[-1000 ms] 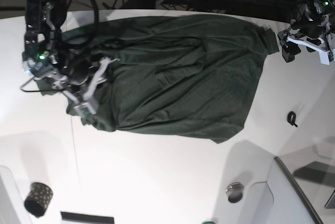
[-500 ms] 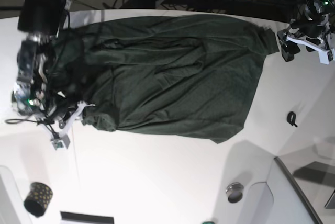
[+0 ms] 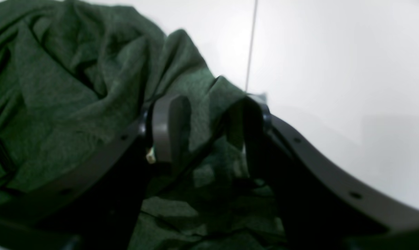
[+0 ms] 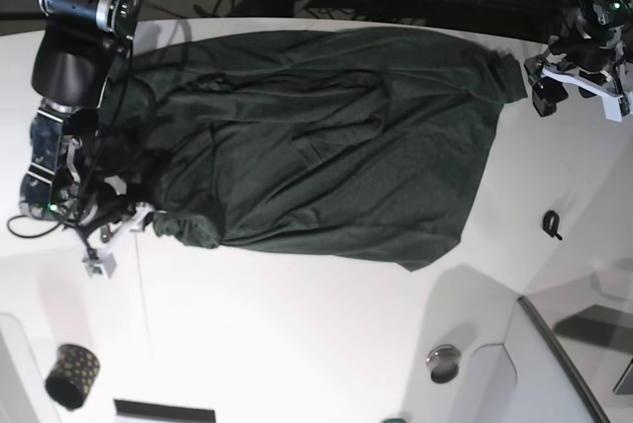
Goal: Layout the t-shirt on the table in an organized manner, then fold the t-shirt properly
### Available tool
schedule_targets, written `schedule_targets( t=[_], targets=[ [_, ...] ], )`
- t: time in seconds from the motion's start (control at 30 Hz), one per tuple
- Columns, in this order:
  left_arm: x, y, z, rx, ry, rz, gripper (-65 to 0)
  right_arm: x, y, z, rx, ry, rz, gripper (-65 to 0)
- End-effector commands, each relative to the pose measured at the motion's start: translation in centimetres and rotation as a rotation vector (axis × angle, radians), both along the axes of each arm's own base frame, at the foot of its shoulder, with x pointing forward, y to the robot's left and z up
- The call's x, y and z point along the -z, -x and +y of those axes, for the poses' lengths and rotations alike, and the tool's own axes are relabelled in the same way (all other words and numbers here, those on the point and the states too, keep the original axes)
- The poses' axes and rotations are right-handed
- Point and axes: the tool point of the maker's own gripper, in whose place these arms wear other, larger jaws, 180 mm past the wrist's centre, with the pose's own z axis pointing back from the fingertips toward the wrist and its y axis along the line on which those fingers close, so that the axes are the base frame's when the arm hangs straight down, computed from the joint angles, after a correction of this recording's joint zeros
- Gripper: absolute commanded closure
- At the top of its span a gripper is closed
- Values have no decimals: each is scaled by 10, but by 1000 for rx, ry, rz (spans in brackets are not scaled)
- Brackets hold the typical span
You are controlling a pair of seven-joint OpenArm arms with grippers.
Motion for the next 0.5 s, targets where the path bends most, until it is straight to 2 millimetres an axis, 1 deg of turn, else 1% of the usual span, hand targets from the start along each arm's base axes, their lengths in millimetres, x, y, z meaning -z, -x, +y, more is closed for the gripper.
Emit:
schedule_targets(
  t=[0.0,0.1,0.13,0.17,0.2,0.27,0.3,0.37,0.47],
  targets=[
    [-10,-4,5,1,-21,-33,-515,-18,-20,-4,8,0,-73,-264],
    [-10,-4,5,1,-21,-33,-515,-19,-21,-5,11,0,-85,-261],
    [-10,-4,5,1,-21,-33,-515,-19,-21,-5,10,1,-83,-251],
    [-10,-4,6,0,-22,-33,-515,-19,-21,-5,10,1,-83,-218],
    [-10,-4,6,0,-22,-33,-515,-19,-21,-5,10,1,-83,-171],
    [-10,-4,6,0,-22,-33,-515,-19,-21,-4,6,2,-81,-60],
    [-10,-4,6,0,-22,-33,-515,-19,-21,-4,6,2,-80,-39],
    [-10,-4,6,0,-22,-33,-515,-19,-21,-3,5,2,-80,-45],
    [-10,-4,6,0,-22,-33,-515,-20,-22,-3,3,4,-83,-27]
  ],
)
